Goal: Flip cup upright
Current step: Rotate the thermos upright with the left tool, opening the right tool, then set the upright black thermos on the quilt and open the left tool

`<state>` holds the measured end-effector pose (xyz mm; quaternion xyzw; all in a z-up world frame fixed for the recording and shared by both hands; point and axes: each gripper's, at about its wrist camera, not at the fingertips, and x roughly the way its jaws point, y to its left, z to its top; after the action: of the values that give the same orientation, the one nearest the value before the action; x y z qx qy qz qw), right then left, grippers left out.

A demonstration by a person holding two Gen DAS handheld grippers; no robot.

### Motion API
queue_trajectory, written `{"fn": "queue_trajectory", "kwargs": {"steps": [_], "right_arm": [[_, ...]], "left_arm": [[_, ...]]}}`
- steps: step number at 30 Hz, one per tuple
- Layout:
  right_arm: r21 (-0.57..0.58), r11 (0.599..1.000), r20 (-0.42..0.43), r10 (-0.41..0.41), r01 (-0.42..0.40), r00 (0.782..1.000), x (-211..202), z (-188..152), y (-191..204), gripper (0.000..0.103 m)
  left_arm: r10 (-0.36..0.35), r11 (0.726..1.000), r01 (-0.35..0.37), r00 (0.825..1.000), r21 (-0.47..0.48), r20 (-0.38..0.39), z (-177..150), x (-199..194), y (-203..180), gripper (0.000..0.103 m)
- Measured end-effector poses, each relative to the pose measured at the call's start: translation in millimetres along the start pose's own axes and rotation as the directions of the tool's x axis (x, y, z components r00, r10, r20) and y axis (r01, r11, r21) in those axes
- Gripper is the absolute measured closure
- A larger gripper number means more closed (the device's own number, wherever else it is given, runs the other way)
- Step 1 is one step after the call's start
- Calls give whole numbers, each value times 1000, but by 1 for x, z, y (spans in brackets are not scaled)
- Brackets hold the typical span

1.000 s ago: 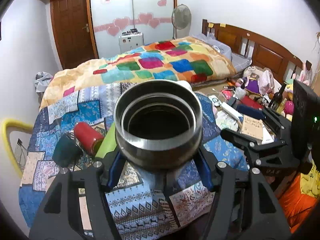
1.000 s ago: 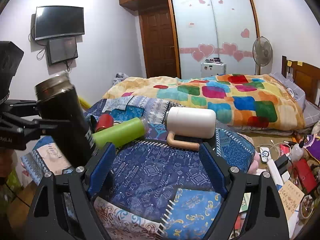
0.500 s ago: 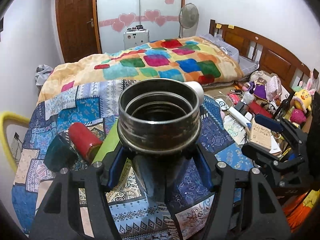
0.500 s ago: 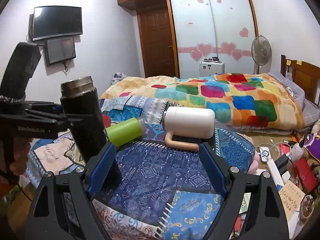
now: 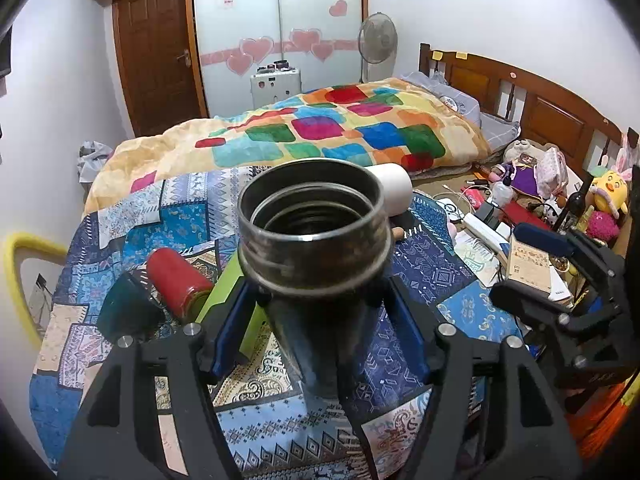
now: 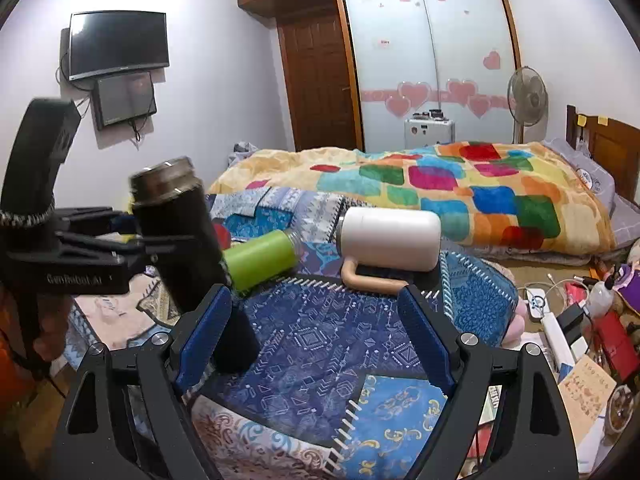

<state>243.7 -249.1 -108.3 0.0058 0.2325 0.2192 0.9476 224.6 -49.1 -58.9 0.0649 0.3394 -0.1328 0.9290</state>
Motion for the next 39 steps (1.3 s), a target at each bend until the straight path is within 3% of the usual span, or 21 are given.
{"fn": "queue_trajectory", "kwargs": {"steps": [6, 11, 21, 25, 30, 31, 39], "right_arm": [[6, 1000, 57, -14, 14, 998, -31, 11, 14, 19], [13, 1000, 127, -23, 22, 992, -70, 19, 32, 19], [-15, 999, 267, -33, 39, 963, -130, 21, 76, 19], [1, 999, 318, -44, 46, 947, -144, 14, 84, 15], [6, 998, 352, -58, 59, 934, -154, 9, 91, 5], [7, 998, 358, -61, 62, 932, -155, 8, 91, 0], [-16, 996, 355, -76, 87, 932, -161, 2, 96, 0]], "left_arm": [[27, 1000, -27, 995, -5, 96, -10, -44, -4, 37], [73, 997, -67, 975, -39, 209, -25, -95, -9, 37], [175, 984, -149, 879, -92, 443, -60, -192, -24, 37], [188, 982, -155, 855, -107, 484, -70, -210, -31, 31], [212, 977, -167, 827, -133, 521, -80, -221, -35, 9], [213, 977, -165, 824, -138, 526, -82, -223, -35, 7], [234, 971, -171, 812, -165, 535, -93, -230, -36, 0]]}}
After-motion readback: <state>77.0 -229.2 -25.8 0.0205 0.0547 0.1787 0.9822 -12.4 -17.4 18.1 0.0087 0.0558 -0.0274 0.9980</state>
